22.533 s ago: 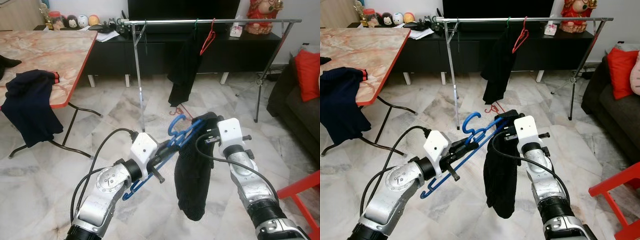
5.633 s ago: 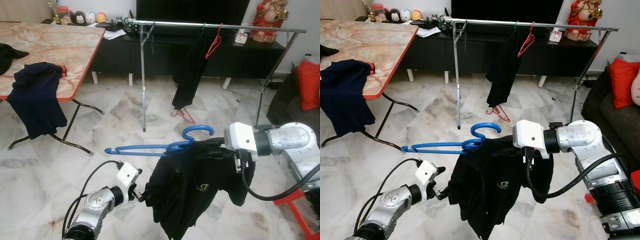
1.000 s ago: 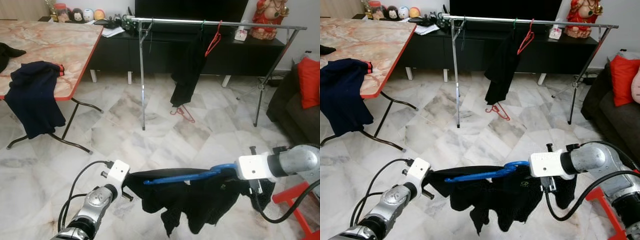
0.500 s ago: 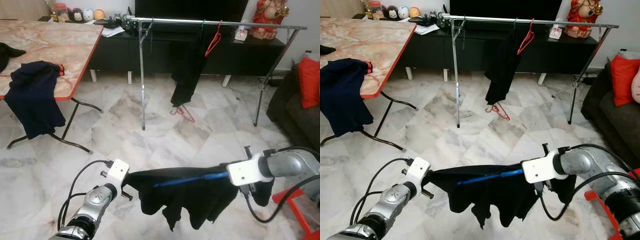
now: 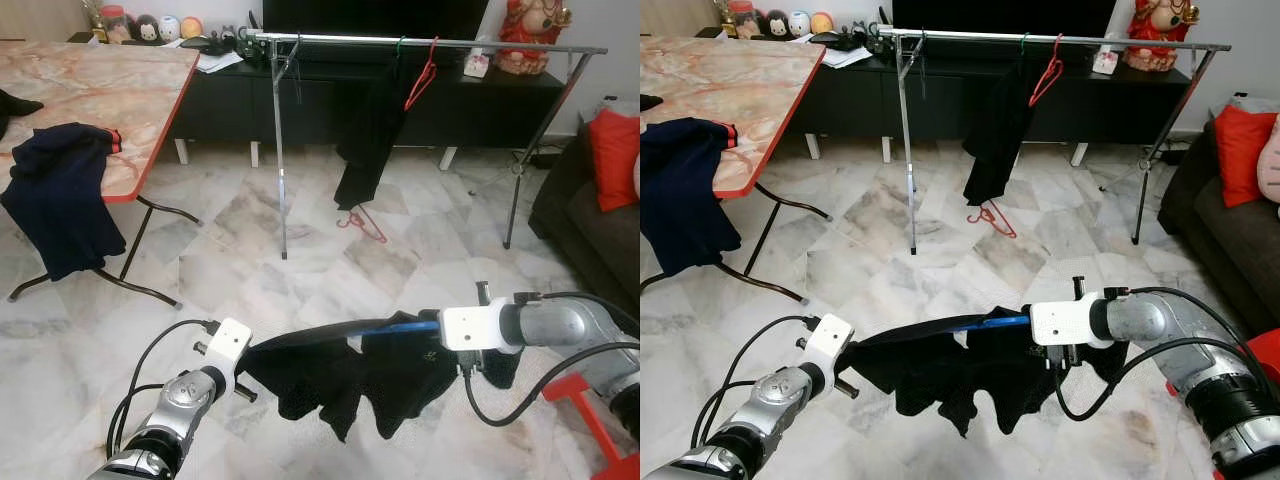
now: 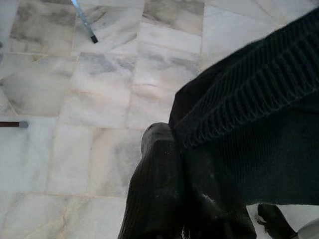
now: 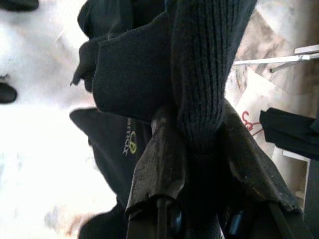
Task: Hang hanger
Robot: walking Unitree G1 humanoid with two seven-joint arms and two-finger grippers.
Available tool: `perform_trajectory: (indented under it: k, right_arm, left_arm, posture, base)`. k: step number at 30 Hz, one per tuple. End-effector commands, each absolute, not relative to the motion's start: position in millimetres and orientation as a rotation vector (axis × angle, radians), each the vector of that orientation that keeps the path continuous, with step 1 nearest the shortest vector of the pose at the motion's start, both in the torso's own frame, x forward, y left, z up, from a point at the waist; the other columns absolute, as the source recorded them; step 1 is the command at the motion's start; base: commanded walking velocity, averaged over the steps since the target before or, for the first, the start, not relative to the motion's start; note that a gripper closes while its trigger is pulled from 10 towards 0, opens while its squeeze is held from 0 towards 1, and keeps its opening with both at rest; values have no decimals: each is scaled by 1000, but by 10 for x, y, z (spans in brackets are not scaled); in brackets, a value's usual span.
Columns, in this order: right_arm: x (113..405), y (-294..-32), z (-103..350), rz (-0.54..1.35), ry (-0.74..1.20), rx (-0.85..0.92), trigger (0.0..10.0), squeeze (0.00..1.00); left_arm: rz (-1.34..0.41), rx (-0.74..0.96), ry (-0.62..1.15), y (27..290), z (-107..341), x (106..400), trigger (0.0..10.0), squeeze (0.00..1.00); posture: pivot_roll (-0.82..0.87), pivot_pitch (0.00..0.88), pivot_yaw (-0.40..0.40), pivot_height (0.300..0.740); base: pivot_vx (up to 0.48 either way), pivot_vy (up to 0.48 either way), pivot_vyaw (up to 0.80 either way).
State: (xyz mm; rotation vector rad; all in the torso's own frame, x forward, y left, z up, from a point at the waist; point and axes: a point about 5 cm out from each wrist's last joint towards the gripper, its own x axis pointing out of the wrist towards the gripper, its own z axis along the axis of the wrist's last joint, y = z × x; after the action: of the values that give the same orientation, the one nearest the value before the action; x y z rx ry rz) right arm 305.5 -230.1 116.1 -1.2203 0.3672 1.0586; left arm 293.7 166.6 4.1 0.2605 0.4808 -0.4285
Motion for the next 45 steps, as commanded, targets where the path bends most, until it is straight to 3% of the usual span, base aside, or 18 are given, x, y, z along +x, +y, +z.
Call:
perform_trajectory:
  k: [1, 17, 28, 36, 40, 41, 45]
  right_arm:
    - [3072, -2497, 1242, 993, 416, -1266, 0, 0]
    - [3046, -2374, 944, 969, 447, -1328, 0, 0]
    - [3028, -2046, 570, 910, 465, -1284, 0, 0]
    - [2996, -2054, 435, 863, 550, -1284, 0, 0]
    - [3023, -1999, 376, 790, 554, -1278, 0, 0]
    - [3092, -1991, 403, 686, 532, -1240, 0, 0]
    - [3175, -1964, 447, 568, 505, -1131, 0, 0]
  left_arm:
    - [-407, 283, 516, 1773, 17, 2911, 10000, 0]
    - [-520, 214, 368, 1598, 466, 3243, 10000, 0]
    - [-595, 206, 346, 1501, 573, 3272, 10000, 0]
    - [-584, 188, 333, 1493, 613, 3288, 10000, 0]
    - [-592, 168, 314, 1444, 680, 3315, 10000, 0]
    - [-608, 165, 307, 1420, 702, 3316, 10000, 0]
    - [-617, 165, 296, 1398, 722, 3318, 10000, 0]
  posture:
    - [-114, 24, -74, 740]
    - [-104, 10, -60, 740]
    - [-82, 0, -42, 740]
    - [-82, 0, -43, 740]
    - [-83, 0, -44, 740]
    - [-78, 0, -49, 740]
    - [-68, 0, -49, 740]
  base:
    - [0, 0, 0]
    - [0, 0, 0]
    - [0, 0, 0]
    - [0, 0, 0]
    - [0, 0, 0]
    - [0, 0, 0]
    - [0, 0, 0]
